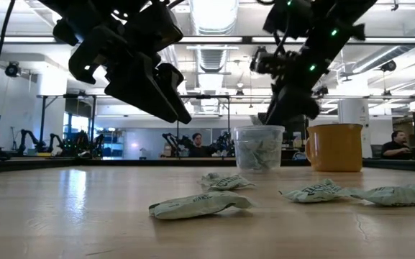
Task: Pick and place Stevia / Truvia into bins
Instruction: Put the green stevia packet into the transparent bin
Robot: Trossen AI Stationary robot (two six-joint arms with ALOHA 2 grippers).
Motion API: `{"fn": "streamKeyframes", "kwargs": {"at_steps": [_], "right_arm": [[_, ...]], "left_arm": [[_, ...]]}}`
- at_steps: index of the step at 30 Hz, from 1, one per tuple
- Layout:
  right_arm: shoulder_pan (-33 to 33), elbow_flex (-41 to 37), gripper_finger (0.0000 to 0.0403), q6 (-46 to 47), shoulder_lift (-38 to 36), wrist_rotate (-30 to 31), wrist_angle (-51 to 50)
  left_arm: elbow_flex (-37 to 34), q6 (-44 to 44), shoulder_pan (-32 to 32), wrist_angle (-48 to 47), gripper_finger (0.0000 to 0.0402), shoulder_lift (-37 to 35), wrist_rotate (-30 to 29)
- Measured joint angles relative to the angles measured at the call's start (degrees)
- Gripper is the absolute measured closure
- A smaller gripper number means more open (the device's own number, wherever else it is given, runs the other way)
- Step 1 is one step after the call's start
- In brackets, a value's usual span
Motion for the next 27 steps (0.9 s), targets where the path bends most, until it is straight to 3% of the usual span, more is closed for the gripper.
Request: {"fn": "streamKeyframes", "kwargs": {"at_steps": [5, 15, 27], "right_arm": [[1.8, 0.0, 0.0255, 2.6, -5.4, -4.6, -3.5], [9.9, -0.2, 0.0254, 7.9, -17.5, -6.1, -5.6], [21.9, -0.4, 0.0270, 9.0, -20.8, -6.1, -7.4]], "left_arm": [[0.0, 0.0, 0.0, 0.0, 0.0205, 0.3, 0.0], [0.0, 2.5, 0.0, 5.8, 0.0205, 5.1, 0.0], [2.1, 7.7, 0.0, 13.0, 0.0205, 13.3, 0.3]]}}
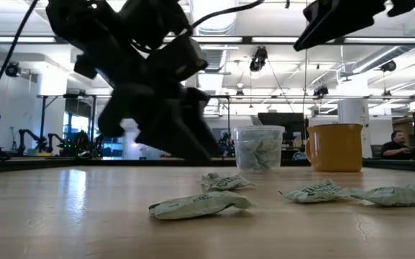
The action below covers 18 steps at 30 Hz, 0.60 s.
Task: Pick and place Stevia / Truvia into bins
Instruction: Put the green stevia packet into the transparent bin
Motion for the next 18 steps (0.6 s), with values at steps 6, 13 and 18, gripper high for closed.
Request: {"fn": "streamKeyframes", "kwargs": {"at_steps": [6, 13, 18], "right_arm": [[1.3, 0.2, 0.0277, 0.1, -0.5, 0.1, 0.1], [1.3, 0.2, 0.0276, 0.2, -0.5, 0.5, 0.1], [1.3, 0.2, 0.0276, 0.4, -0.5, 0.6, 0.1]], "left_arm": [[0.7, 2.4, 0.3, 1.8, 0.0205, 2.5, 3.2], [0.7, -0.3, 1.3, 1.6, 0.0205, 2.5, 4.5], [0.4, -0.5, 2.6, 1.9, 0.0205, 3.2, 4.6]]}}
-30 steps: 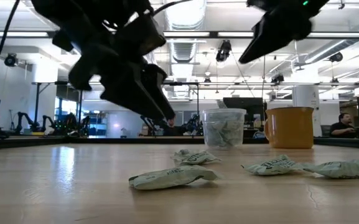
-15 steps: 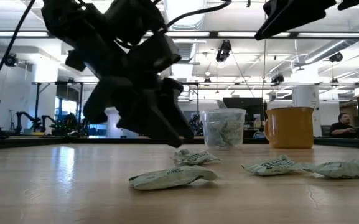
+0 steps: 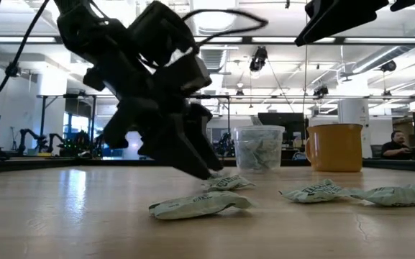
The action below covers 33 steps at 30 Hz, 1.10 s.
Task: Pick and place Stevia / Truvia into bins
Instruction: Put the green stevia packet into the transparent bin
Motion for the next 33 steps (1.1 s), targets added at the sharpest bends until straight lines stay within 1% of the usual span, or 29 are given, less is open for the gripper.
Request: {"fn": "streamKeyframes", "kwargs": {"at_steps": [5, 9, 16, 20, 25, 30, 33], "right_arm": [[0.0, 0.0, 0.0279, 0.1, 0.0, 0.0, 0.0], [0.0, 0.0, 0.0280, 0.2, 0.0, 0.0, 0.1], [0.0, 0.0, 0.0284, 0.2, 0.0, 0.0, 0.0], [0.0, 0.0, 0.0288, 0.2, 0.0, 0.0, 0.0], [0.0, 0.0, 0.0292, 0.2, 0.0, 0.0, 0.0], [0.0, 0.0, 0.0292, 0.2, 0.0, 0.0, 0.0], [0.0, 0.0, 0.0294, 0.2, 0.0, 0.0, 0.0]], "left_arm": [[0.4, 0.0, 0.9, 1.4, 0.0205, 2.3, 2.3], [1.5, 0.1, 1.5, 1.4, 0.0205, 3.6, 3.0], [1.7, 0.0, 1.6, -0.4, 0.0205, 1.5, 2.5], [1.9, 0.0, 1.7, 0.7, 0.0205, 0.4, 2.3], [1.8, 0.0, 1.6, 3.0, 0.0205, 0.4, 2.1], [1.7, -0.1, 1.6, 9.9, 0.0205, 2.4, 2.1], [1.9, -0.1, 1.6, 10.5, 0.0205, 3.5, 2.2]]}}
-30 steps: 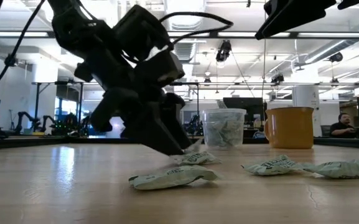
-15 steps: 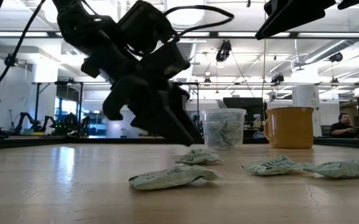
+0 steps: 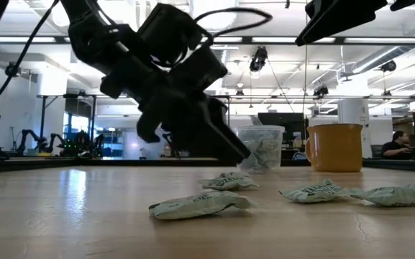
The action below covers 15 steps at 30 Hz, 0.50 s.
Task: Pick and place Stevia / Truvia into bins
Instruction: Put the green stevia packet into the transparent bin
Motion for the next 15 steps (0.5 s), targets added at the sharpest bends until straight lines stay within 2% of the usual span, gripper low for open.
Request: {"fn": "streamKeyframes", "kwargs": {"at_steps": [6, 15], "right_arm": [[0.0, 0.0, 0.0296, 0.1, 0.0, 0.0, 0.0], [0.0, 0.0, 0.0304, 0.4, 0.0, 0.0, 0.0]], "left_arm": [[0.0, -0.1, 0.0, -2.6, 0.0205, 1.3, 0.3], [0.0, -2.0, 0.0, -10.4, 0.0205, -0.3, 0.3]]}}
